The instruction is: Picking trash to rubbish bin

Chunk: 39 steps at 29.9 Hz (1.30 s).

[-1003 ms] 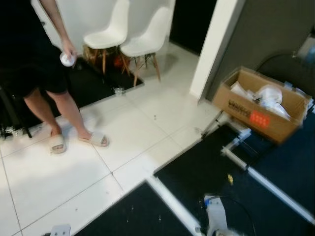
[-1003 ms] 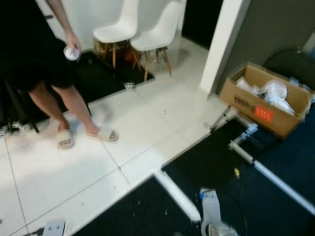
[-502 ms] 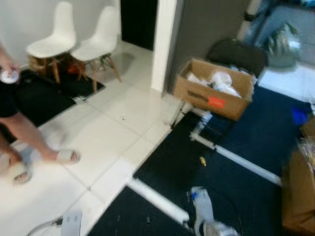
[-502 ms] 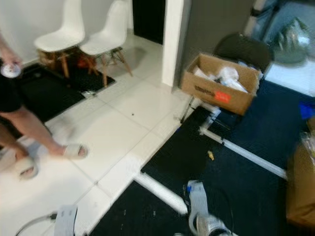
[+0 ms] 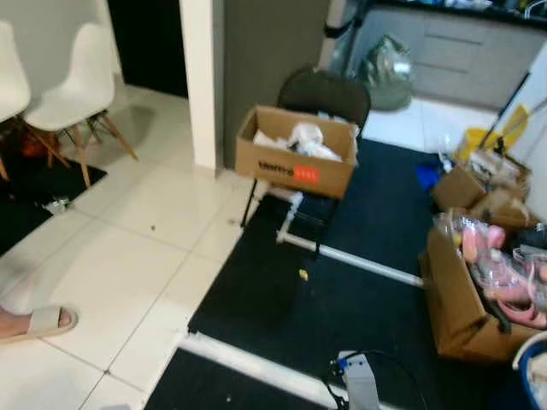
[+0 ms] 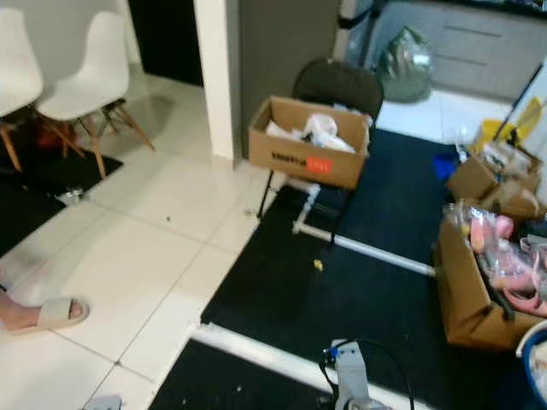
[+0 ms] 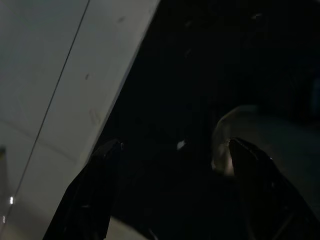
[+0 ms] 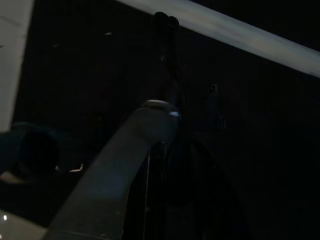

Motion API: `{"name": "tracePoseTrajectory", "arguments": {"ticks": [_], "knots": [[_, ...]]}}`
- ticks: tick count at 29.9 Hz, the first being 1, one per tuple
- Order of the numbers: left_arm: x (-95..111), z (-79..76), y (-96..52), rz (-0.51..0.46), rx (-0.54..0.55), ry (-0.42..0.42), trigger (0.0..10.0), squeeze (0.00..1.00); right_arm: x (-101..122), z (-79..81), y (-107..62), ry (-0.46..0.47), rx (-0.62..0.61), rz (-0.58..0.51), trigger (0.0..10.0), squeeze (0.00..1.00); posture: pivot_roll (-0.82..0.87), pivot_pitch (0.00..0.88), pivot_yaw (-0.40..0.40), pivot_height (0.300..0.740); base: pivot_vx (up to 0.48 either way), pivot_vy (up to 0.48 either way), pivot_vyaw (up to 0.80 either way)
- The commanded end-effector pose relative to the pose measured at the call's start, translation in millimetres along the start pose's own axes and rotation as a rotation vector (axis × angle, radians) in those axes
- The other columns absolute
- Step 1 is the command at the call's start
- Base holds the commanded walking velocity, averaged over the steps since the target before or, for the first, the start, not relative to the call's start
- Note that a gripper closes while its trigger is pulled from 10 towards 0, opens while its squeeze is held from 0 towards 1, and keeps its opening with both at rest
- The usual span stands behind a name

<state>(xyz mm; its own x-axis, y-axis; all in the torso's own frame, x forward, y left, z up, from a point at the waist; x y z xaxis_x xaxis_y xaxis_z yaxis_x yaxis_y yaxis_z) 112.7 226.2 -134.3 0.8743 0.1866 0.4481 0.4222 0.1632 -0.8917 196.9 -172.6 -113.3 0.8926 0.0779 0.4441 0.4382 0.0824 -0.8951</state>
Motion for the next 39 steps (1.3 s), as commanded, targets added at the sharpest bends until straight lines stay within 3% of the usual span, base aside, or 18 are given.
{"name": "tracePoseTrajectory", "arguments": {"ticks": [1, 5, 16, 25, 34, 39], "knots": [[-3, -1.8, -0.4, 0.009, -0.005, -0.019, 10.0, 0.00, 2, -2.9, -0.4, 0.003, -0.007, -0.006, 10.0, 0.00, 0.13, 0.000, 0.004, 0.740, 0.000, 0.000, -0.77], [-3, -0.7, -0.4, 0.007, -0.003, -0.018, 10.0, 0.00, 11, 0.4, 0.1, 0.005, 0.007, -0.030, 10.0, 0.00, 0.12, 0.000, 0.007, 0.740, 0.000, 0.000, -0.77], [2, 2.9, 0.4, 0.004, 0.000, 0.009, 10.0, 0.00, 71, 26.6, -1.9, -0.010, 0.116, -0.202, 10.0, 0.00, 0.10, 0.007, 0.024, 0.740, 0.000, 0.000, -0.76], [0, 7.3, -0.1, 0.016, 0.023, 0.029, 10.0, 0.00, 118, 54.1, -10.8, -0.037, 0.228, -0.355, 10.0, 0.00, 0.10, 0.013, 0.024, 0.740, 0.124, 0.000, 0.00], [-3, 9.5, -0.8, 0.024, 0.027, 0.028, 10.0, 0.00, 128, 60.8, -13.8, -0.045, 0.261, -0.387, 10.0, 0.00, 0.12, 0.007, 0.013, 0.740, 0.336, 0.000, 0.00], [-4, 10.1, -1.0, 0.029, 0.027, 0.034, 10.0, 0.00, 126, 59.1, -12.9, -0.052, 0.251, -0.372, 10.0, 0.00, 0.12, 0.000, 0.009, 0.740, 0.343, 0.000, -0.80]]}}
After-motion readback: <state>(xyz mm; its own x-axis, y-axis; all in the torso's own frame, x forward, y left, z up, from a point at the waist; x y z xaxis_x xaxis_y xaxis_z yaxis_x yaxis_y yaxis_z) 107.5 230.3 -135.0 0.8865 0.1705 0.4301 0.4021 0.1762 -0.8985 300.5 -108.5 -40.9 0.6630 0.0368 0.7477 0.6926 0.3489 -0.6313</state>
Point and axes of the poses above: a point about 5 cm out from each wrist's last joint towards the gripper, its own y axis pointing out of the wrist towards the gripper, its own x axis along the axis of the wrist's last joint, z = x × y, the point moved 3 cm from there along y, pointing out of the wrist towards the gripper, and after that the axes turned 3 degrees about -y, right-handed, at the moved point
